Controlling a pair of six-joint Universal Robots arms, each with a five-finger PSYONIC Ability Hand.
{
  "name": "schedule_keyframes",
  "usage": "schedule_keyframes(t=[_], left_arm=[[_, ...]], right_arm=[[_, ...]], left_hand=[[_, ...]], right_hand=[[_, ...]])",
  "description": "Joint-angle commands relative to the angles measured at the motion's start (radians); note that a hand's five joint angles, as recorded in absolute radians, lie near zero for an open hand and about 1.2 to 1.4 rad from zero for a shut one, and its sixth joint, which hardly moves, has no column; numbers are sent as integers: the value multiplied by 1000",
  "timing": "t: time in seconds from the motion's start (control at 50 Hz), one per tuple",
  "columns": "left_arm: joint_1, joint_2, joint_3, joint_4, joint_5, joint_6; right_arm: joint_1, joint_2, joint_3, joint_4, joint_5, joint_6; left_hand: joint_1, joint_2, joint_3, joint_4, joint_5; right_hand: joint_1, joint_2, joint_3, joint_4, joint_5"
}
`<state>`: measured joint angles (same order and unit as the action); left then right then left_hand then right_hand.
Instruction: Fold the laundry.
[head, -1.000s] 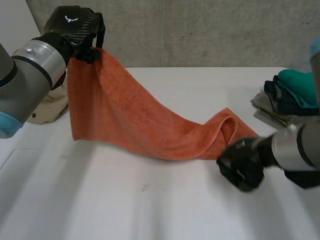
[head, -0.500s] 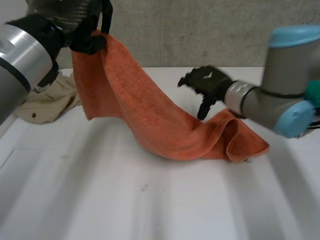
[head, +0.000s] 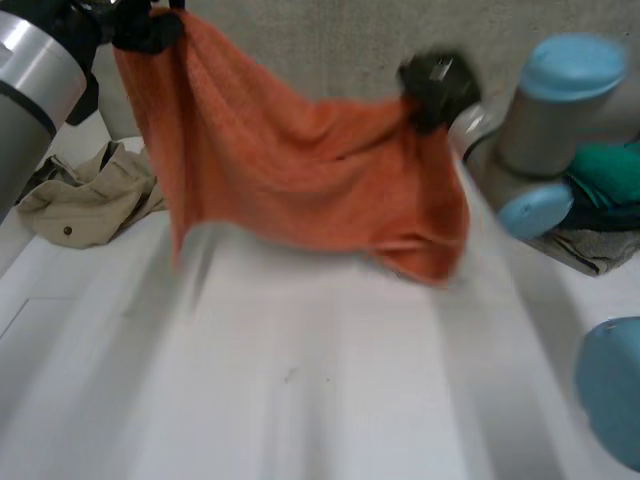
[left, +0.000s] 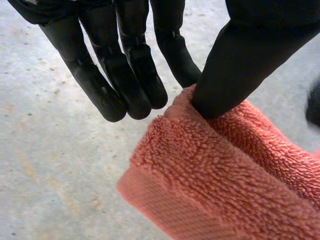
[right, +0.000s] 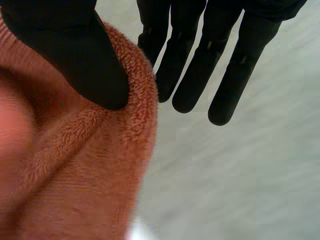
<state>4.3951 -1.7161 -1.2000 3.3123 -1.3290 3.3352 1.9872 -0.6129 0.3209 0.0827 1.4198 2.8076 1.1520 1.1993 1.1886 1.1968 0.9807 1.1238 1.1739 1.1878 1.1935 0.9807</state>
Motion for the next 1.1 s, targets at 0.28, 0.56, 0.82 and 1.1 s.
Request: schedule_keyframes(t=[0.28,0.56,0.82,1.1], left_arm=[[30,-324,-144,-45,-136,49],[21,-300,-242,-132,-133,282],[-2,-298,-66,-270,-139,270],[-2,-592,293,-528,-148,291]], right_arm=[[-41,-481,975,-53,-133,-140],[16,-398,1060,-97,13,-218],[-85,-366,879,-15,-88,-385],[-217,-216,753,106,-159,-513]], left_hand=[[244,197,208,199,241],[-532,-580,-569,-577,-536],[-686,-733,-723,-731,-689],[-583,-631,-620,-628,-587]], right_hand=[[272,222,208,203,241],[-650,-700,-714,-719,-681],[-711,-762,-775,-781,-743],[-609,-659,-673,-678,-640]])
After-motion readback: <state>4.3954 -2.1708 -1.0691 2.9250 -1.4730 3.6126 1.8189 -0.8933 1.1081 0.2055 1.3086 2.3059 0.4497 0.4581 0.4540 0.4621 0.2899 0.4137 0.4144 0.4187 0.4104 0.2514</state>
